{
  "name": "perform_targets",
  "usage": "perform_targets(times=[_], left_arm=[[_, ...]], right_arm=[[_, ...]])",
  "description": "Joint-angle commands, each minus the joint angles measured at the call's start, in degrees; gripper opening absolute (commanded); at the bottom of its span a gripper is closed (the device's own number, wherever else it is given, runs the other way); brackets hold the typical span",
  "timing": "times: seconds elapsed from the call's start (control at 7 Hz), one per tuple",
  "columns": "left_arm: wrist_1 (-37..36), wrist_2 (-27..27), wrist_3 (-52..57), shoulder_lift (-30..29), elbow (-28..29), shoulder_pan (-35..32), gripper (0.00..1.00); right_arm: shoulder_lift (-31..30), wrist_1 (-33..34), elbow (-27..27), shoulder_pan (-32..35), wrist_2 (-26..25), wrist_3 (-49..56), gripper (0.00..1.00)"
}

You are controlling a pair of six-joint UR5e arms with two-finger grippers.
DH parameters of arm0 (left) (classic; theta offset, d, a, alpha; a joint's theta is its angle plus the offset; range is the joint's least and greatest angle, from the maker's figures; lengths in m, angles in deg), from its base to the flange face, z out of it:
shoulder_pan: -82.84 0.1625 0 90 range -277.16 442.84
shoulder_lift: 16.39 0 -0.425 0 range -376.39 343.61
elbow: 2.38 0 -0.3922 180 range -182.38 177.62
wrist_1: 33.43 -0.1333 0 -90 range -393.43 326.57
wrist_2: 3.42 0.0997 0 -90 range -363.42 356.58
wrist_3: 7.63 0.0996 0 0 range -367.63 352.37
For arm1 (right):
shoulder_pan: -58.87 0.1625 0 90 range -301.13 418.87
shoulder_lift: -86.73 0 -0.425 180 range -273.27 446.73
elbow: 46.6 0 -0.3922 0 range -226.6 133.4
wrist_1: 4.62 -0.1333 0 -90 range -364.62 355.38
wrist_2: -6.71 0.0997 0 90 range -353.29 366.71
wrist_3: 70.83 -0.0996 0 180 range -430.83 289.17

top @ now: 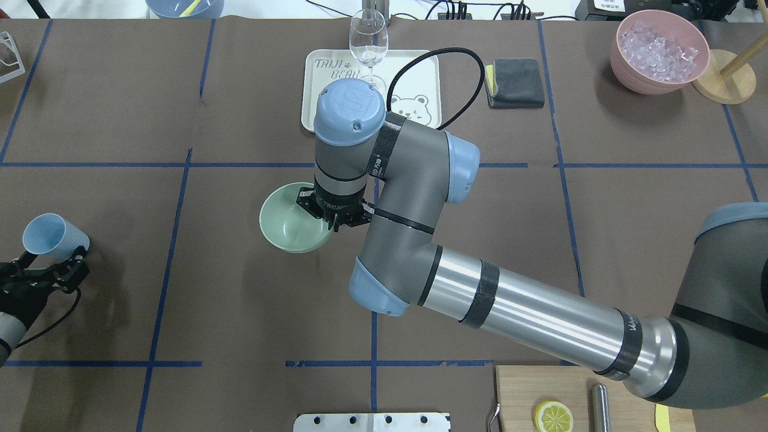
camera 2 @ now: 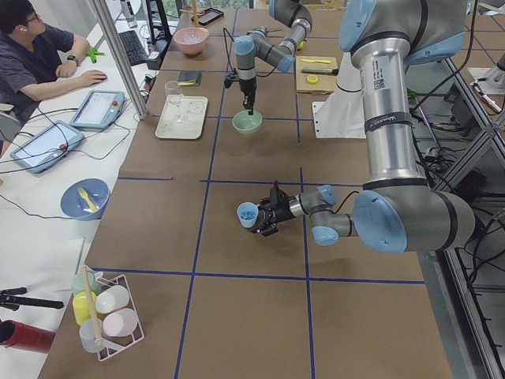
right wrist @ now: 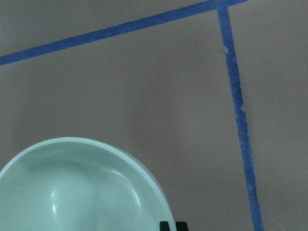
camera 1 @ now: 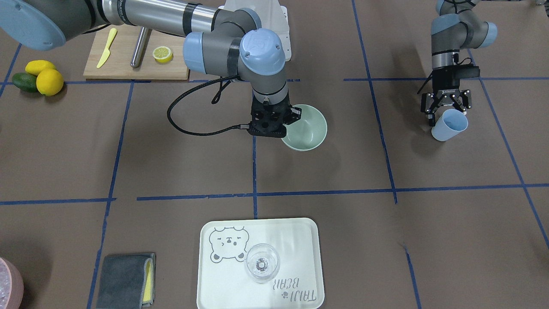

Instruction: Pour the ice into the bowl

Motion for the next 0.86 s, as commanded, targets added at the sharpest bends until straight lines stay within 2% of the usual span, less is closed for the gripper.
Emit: perform_targets(times=[0.0,0.71], left_arm=[[0.22,-0.23,2.91,-2.63,0.08,-1.85,1.0],[1.98,-0.67,7.75,-3.88,0.43,-4.93,0.95]], right_arm=[[0.05,-1.2,0.77,-1.79,-2.58,-0.02,0.0],[0.05,-4.54,2.79,-3.64,-3.12,-0.02,0.0]])
